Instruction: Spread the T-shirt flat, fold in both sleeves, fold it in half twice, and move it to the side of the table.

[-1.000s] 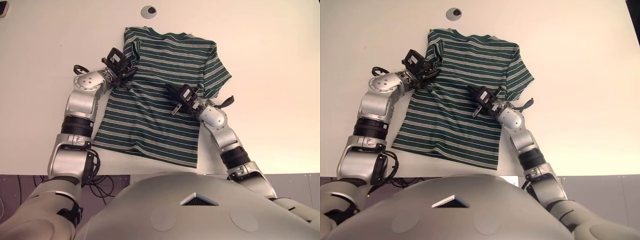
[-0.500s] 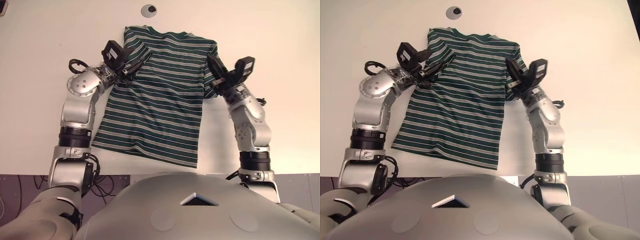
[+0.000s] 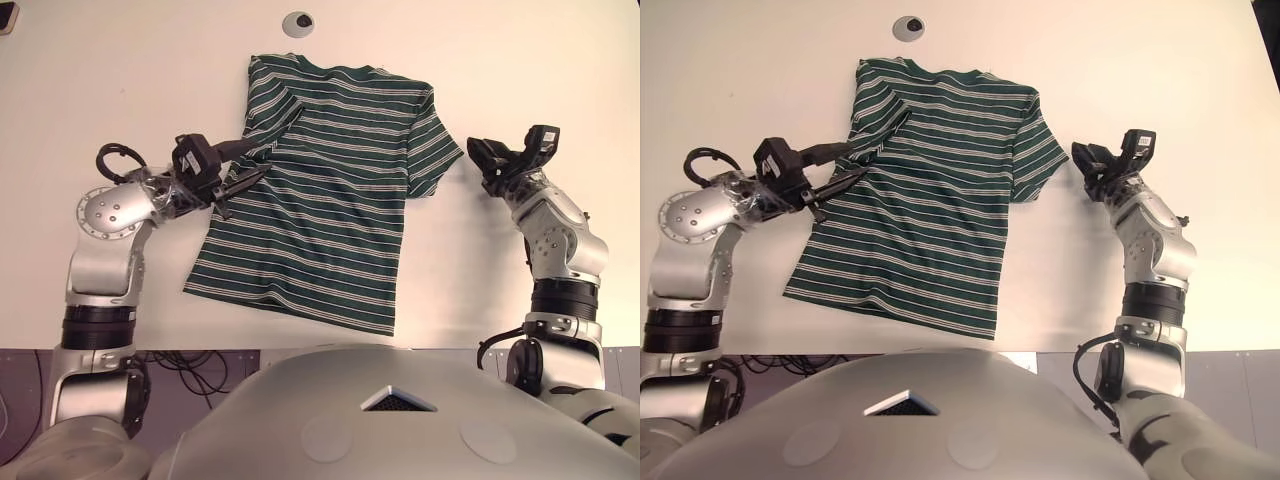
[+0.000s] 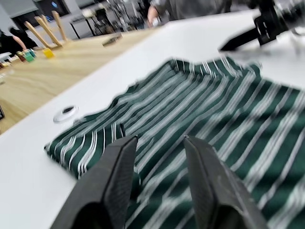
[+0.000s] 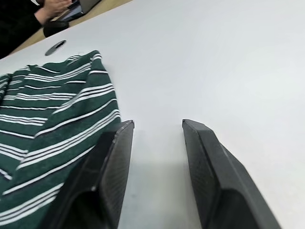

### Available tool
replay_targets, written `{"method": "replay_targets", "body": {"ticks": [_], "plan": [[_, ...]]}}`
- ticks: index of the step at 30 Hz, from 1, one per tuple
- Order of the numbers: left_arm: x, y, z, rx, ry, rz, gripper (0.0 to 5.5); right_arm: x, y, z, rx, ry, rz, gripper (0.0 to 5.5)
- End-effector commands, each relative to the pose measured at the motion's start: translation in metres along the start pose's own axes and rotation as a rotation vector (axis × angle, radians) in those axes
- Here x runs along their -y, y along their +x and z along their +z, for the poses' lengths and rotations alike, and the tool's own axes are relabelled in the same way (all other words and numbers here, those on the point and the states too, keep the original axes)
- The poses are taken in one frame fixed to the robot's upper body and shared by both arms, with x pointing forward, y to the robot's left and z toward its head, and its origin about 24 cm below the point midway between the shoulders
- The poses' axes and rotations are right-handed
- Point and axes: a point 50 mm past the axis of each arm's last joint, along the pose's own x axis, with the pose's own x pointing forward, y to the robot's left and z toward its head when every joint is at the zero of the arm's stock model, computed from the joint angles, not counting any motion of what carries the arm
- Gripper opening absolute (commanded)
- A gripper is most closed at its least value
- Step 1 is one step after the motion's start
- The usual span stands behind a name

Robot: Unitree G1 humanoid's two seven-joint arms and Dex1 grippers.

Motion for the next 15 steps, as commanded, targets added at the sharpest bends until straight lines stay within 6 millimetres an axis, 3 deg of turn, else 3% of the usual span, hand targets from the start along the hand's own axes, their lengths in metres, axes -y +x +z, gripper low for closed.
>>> {"method": "replay_targets", "body": {"ticks": [1,8,12,15], "plan": [[0.004,-0.013,-0.013,-0.094,0.012,-0.053,1.14,-0.015,-0.002,-0.016,-0.084,0.008,0.111,1.88],[0.009,-0.018,-0.018,-0.139,0.015,-0.107,0.03,-0.018,-0.004,-0.029,-0.164,-0.032,0.138,1.88],[0.018,-0.027,-0.023,-0.186,0.038,-0.202,0.0,-0.017,-0.002,-0.03,-0.16,-0.037,0.113,1.13],[0.012,-0.036,-0.027,-0.24,0.06,-0.19,0.0,-0.014,-0.001,-0.027,-0.133,-0.036,0.084,0.63]]}}
